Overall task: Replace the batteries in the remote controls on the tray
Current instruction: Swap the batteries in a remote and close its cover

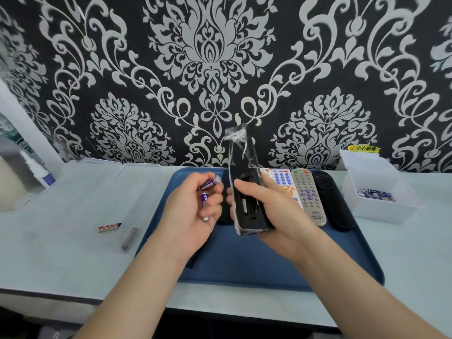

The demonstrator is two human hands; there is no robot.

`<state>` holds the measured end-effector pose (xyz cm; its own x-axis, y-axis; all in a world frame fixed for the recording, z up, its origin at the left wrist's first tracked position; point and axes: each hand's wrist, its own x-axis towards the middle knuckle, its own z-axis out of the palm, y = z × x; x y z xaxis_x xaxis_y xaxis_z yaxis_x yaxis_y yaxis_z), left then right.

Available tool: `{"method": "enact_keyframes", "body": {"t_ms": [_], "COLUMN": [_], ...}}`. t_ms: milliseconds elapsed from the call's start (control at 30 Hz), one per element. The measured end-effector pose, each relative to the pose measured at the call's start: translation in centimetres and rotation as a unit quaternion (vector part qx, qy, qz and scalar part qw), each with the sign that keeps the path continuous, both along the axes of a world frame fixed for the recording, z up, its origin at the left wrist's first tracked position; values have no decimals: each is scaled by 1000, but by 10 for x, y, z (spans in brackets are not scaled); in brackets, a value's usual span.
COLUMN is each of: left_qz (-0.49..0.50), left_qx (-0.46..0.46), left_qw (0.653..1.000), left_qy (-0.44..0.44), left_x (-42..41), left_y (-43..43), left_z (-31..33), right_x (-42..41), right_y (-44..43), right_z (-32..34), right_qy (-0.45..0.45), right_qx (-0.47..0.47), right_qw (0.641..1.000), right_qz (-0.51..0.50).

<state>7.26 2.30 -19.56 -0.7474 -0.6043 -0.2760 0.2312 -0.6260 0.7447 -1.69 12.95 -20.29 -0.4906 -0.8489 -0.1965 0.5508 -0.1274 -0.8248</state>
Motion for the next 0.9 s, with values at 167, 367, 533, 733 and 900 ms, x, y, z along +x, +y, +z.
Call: {"method": "enact_keyframes", "body": {"t_ms": [167,367,533,733,900], "left_qz": [14,-36,-62,-112,-105], "left_qx": [18,25,-80,-159,-200], "left_qw": [1000,998,988,975,969], "left_qy": [-5,-45,-114,-104,-101], "left_x": [-28,-93,-154,-218,-225], "left_y": [16,55,83,134,144], "left_z": [3,15,24,33,19], "right_x": [-11,-57,-95,-147,-161], "right_y": [16,49,86,141,153], "right_z": [19,26,27,18,12], "right_qy": [18,299,385,409,341], "right_qx": [-63,27,77,162,163], "right_qw": [998,939,890,840,851], "right_qz": [-3,-170,-231,-319,-364]}}
